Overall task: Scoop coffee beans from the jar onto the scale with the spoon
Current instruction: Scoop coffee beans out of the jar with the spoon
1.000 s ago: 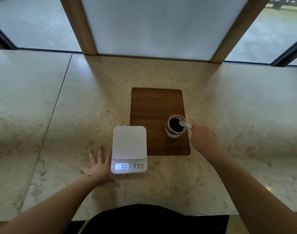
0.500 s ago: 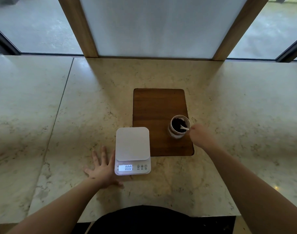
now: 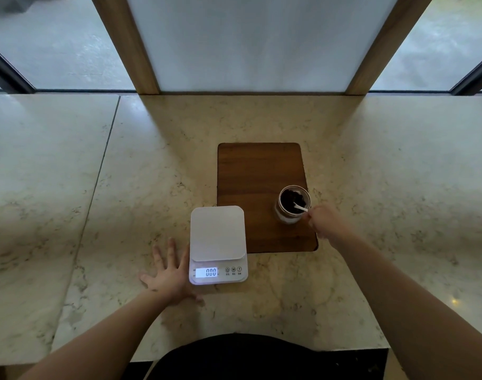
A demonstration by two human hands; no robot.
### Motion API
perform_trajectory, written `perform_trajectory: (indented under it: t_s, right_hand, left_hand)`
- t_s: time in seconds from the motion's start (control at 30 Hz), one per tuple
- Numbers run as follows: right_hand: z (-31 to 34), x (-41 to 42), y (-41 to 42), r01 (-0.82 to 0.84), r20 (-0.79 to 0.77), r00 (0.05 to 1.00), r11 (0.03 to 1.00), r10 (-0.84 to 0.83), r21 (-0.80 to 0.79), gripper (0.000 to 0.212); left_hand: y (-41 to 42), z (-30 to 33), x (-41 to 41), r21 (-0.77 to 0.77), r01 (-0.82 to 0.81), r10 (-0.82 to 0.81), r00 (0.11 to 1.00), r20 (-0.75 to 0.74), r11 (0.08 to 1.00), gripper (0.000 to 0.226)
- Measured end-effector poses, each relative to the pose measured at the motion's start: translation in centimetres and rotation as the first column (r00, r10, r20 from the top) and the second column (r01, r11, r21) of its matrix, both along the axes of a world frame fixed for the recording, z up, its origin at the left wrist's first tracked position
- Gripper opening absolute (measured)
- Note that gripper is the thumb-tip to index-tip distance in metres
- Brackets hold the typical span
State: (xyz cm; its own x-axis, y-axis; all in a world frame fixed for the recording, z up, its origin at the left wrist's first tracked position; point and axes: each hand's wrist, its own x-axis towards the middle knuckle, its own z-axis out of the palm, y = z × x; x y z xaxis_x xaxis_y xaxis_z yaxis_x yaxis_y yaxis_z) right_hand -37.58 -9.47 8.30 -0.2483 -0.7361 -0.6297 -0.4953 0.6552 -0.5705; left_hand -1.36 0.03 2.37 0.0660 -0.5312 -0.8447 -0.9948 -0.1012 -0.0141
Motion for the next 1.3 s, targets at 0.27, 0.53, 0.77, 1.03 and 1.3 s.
perform_trajectory:
  t_s: [0.27,0.53,0.77,1.03,1.3]
  right_hand:
    - [-0.7,0.0,0.2,0.159,0.126,0.979,0.986,-0.163,0.044,0.034]
    - [-1.1,-0.1,0.2,0.258,0.162,0.948,0.96,-0.273,0.106,0.033]
    - [-2.2,-0.7,0.3,0.286,0.21,0.929,0.951,-0.305,0.116,0.034]
    - [-3.0,-1.1,0.3,0.318,0.264,0.897,0.933,-0.354,0.171,0.032]
    - [-3.4,-1.3,0.7,0.323,0.309,0.877,0.928,-0.367,0.185,0.032]
  left_hand:
    - [-0.3,-0.7,-0.1,-0.036,-0.045,0.044,0.999,-0.025,0.998,0.149]
    - [-0.1,-1.4,0.2,-0.031,-0.034,0.033,0.999,-0.031,0.999,0.149]
    - [-0.2,-1.3,0.2,-0.023,-0.031,0.031,0.999,-0.026,0.999,0.15]
    - [-0.2,-1.2,0.2,-0.02,-0.035,0.035,0.999,-0.035,0.999,0.149]
    - [-0.2,-1.6,0.3,-0.019,-0.033,0.032,0.999,-0.041,0.999,0.15]
